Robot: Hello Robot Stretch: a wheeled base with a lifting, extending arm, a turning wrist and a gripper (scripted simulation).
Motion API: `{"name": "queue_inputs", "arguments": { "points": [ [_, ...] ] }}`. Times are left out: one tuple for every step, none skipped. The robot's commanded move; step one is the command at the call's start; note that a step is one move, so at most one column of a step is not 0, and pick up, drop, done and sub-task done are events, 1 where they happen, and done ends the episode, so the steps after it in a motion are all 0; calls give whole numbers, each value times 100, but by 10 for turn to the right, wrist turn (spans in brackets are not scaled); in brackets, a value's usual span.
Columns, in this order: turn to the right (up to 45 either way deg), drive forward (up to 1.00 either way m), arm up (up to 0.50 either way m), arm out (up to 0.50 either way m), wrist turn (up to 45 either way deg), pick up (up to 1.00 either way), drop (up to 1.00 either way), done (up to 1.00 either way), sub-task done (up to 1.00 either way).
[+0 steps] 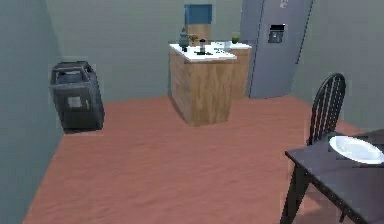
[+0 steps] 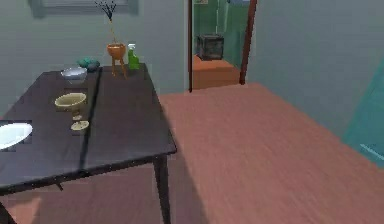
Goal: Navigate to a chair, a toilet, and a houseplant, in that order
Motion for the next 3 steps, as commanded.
{"name": "queue_inputs", "arguments": {
  "points": [
    [0,55,0,0,0,0,0,0,0],
    [450,0,0,0,0,0,0,0,0],
    [120,0,0,0,0,0,0,0,0]
  ]
}}
